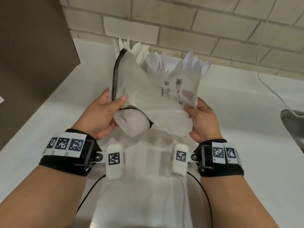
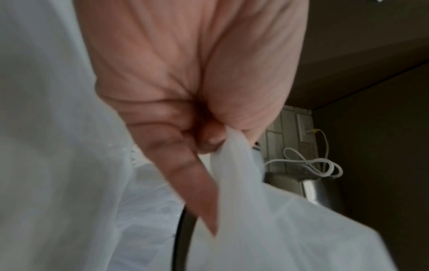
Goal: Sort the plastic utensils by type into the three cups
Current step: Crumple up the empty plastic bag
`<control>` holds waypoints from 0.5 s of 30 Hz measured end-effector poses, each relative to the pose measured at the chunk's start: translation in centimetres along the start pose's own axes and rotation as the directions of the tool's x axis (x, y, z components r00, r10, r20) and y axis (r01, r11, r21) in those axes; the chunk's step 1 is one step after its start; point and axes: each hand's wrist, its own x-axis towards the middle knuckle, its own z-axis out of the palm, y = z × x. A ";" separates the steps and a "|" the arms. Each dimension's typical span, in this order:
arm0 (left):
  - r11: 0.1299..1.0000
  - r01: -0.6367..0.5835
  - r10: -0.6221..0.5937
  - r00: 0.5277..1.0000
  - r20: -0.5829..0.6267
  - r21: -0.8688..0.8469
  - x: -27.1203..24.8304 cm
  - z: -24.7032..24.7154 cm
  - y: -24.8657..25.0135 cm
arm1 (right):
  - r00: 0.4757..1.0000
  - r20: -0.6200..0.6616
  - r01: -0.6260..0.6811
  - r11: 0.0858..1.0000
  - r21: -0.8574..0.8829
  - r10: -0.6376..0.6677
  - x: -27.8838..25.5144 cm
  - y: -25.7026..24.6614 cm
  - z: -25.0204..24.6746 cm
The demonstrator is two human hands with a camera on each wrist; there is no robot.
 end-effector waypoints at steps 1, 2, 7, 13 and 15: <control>1.000 -0.019 0.018 1.000 -0.019 -0.011 0.1 0.0 -0.1 | 1.000 -0.010 -0.003 1.000 0.014 0.003 -0.1 -0.1 -0.1; 0.999 -0.029 0.029 0.999 -0.028 -0.013 0.1 -0.1 -0.2 | 1.000 -0.027 -0.007 0.999 0.034 0.008 -0.1 -0.1 -0.2; 0.999 -0.024 0.021 0.998 -0.063 -0.040 -0.1 -0.7 -0.3 | 0.994 0.063 -0.101 0.961 0.257 0.088 -0.2 -0.4 -0.5; 0.994 0.007 0.001 0.998 0.066 -0.113 -1.1 -0.3 1.1 | 0.887 0.341 -0.430 0.825 0.368 0.310 -0.6 -1.1 -1.8; 0.991 0.036 -0.028 0.998 0.064 -0.126 -0.8 -0.4 1.2 | 0.893 0.221 -0.428 0.891 0.150 0.392 -0.5 -1.0 -1.3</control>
